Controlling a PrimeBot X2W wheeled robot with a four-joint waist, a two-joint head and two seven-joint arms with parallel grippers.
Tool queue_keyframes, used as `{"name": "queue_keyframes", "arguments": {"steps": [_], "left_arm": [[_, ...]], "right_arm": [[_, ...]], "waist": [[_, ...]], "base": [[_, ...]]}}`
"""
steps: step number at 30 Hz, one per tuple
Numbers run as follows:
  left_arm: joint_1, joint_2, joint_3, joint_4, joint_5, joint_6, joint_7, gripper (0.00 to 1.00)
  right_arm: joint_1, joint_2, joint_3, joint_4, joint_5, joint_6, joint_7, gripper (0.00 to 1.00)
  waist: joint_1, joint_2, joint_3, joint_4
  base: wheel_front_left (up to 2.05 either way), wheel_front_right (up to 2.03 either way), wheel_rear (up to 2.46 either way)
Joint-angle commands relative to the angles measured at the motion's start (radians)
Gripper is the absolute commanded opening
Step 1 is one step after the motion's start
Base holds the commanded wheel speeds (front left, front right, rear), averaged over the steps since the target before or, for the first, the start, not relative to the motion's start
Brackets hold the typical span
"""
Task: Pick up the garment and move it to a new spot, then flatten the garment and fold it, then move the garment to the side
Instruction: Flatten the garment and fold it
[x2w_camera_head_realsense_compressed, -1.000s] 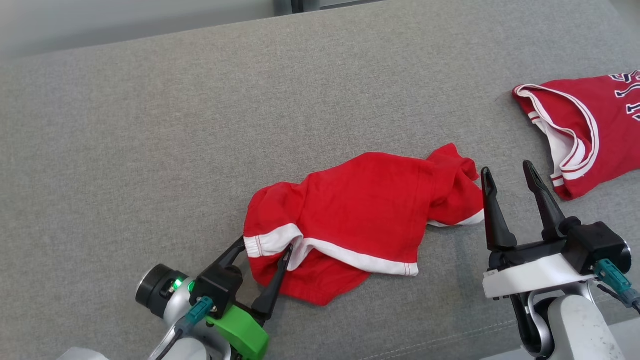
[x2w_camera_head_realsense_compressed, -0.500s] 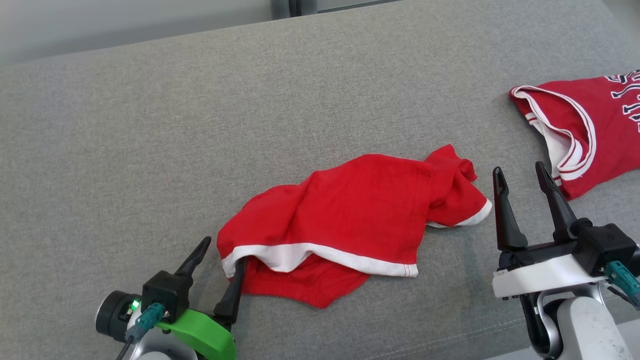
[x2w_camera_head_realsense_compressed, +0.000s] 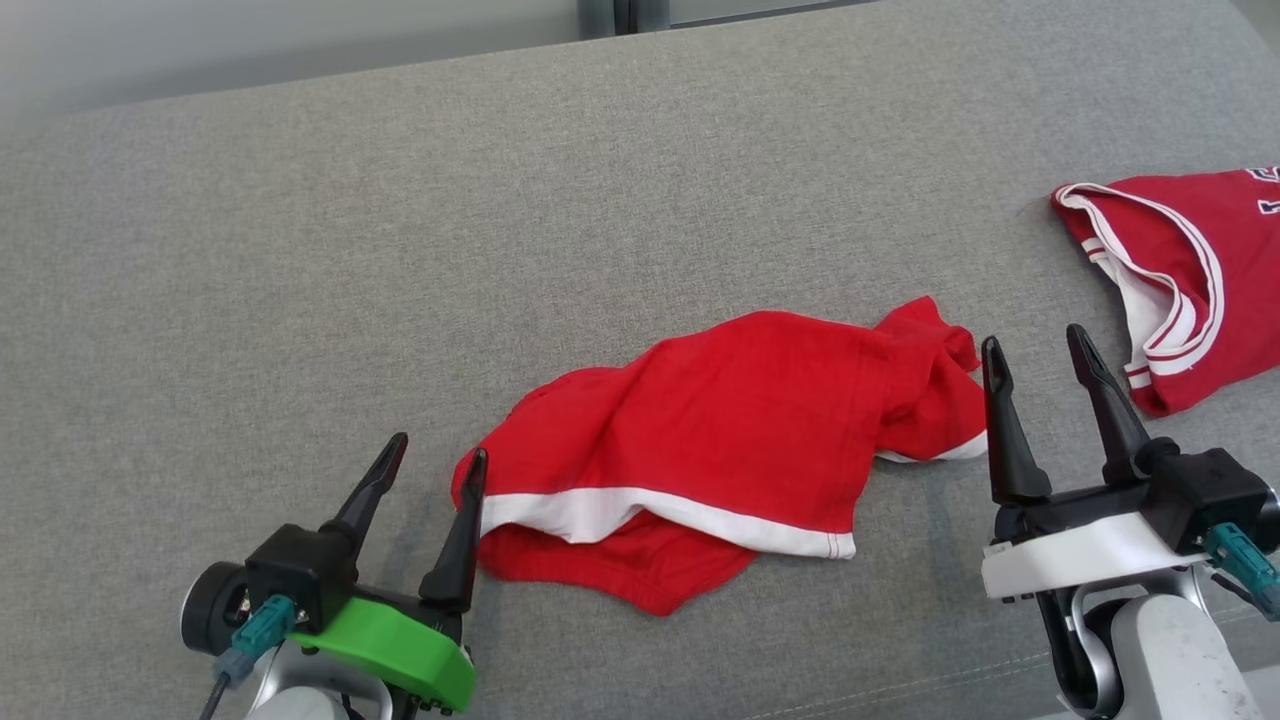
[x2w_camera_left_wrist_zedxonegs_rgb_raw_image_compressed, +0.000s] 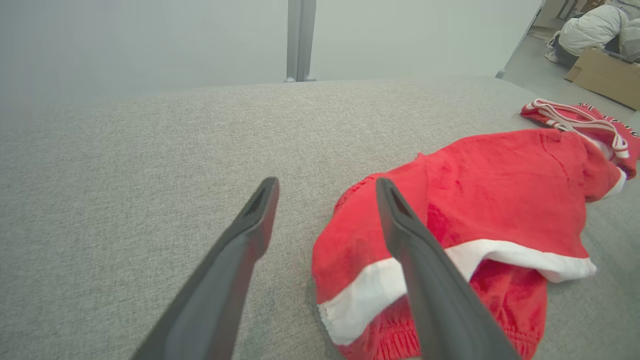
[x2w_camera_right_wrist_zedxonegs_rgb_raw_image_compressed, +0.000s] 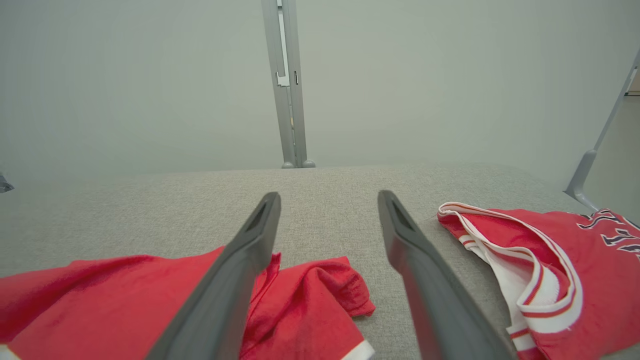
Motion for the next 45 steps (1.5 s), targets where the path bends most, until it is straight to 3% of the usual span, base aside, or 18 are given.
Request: {"name": "queue_keyframes", "arguments": {"steps": [1, 5, 12, 18, 26, 34, 35, 36, 37, 39, 42, 45], "left_arm": [[0.009, -0.003, 0.006, -0.007, 0.01, -0.007, -0.005, 1.0], [-0.01, -0.011, -0.04, -0.023, 0.045, -0.039, 0.012, 1.0], [-0.073, -0.055, -0.154, -0.096, 0.055, -0.105, 0.158, 1.0], [-0.163, -0.08, -0.232, -0.008, 0.115, -0.126, 0.285, 1.0], [-0.22, -0.027, -0.256, 0.084, 0.18, -0.057, 0.409, 1.0], [-0.214, 0.012, -0.278, 0.049, 0.183, -0.062, 0.461, 0.98], [-0.221, 0.005, -0.277, 0.044, 0.184, -0.062, 0.456, 0.84], [-0.229, -0.003, -0.275, 0.04, 0.189, -0.059, 0.45, 0.55], [-0.235, -0.012, -0.273, 0.036, 0.191, -0.057, 0.445, 0.43], [-0.247, -0.027, -0.272, 0.032, 0.195, -0.061, 0.436, 0.36], [-0.267, -0.048, -0.277, 0.038, 0.202, -0.065, 0.438, 0.04], [-0.276, -0.062, -0.28, 0.05, 0.192, -0.074, 0.441, 0.0]], "right_arm": [[0.002, -0.001, 0.005, 0.001, -0.005, 0.0, -0.002, 1.0], [0.002, -0.001, 0.007, -0.001, -0.002, 0.0, -0.002, 1.0], [-0.002, -0.002, 0.003, -0.003, 0.002, 0.0, -0.002, 1.0], [-0.02, 0.003, 0.005, -0.008, 0.007, 0.0, -0.002, 1.0], [-0.015, 0.01, -0.008, -0.008, 0.015, 0.0, -0.002, 1.0], [-0.012, 0.015, -0.016, -0.01, 0.022, 0.0, -0.002, 1.0], [-0.013, 0.016, -0.013, -0.009, 0.022, 0.0, -0.002, 1.0], [-0.015, 0.016, -0.011, -0.008, 0.022, 0.0, -0.002, 1.0], [-0.017, 0.016, -0.01, -0.007, 0.023, 0.0, -0.002, 1.0], [-0.02, 0.017, -0.009, -0.007, 0.019, 0.0, -0.002, 1.0], [-0.025, 0.017, -0.007, -0.005, 0.017, 0.0, -0.002, 1.0], [-0.029, 0.018, -0.004, -0.005, 0.018, 0.0, -0.002, 1.0]], "waist": [[0.0, 0.0, 0.0, -0.003], [0.0, 0.0, -0.001, -0.017], [0.0, 0.0, 0.005, -0.046], [0.0, 0.0, 0.022, -0.09], [0.0, 0.0, 0.04, -0.151], [0.0, 0.0, 0.045, -0.16], [0.0, 0.0, 0.046, -0.158], [0.0, 0.0, 0.047, -0.155], [0.0, 0.0, 0.047, -0.153], [0.0, 0.0, 0.048, -0.148], [0.0, 0.0, 0.048, -0.146], [0.0, 0.0, 0.049, -0.147]], "base": [[0.0, 0.0, 0.0], [0.0, 0.0, 0.0], [0.0, 0.0, 0.0], [0.0, 0.0, 0.0], [0.0, 0.0, 0.0], [0.0, 0.0, 0.0], [0.0, 0.0, 0.0], [0.0, 0.0, 0.0], [0.0, 0.0, 0.0], [0.0, 0.0, 0.0], [0.0, 0.0, 0.0], [0.0, 0.0, 0.0]]}}
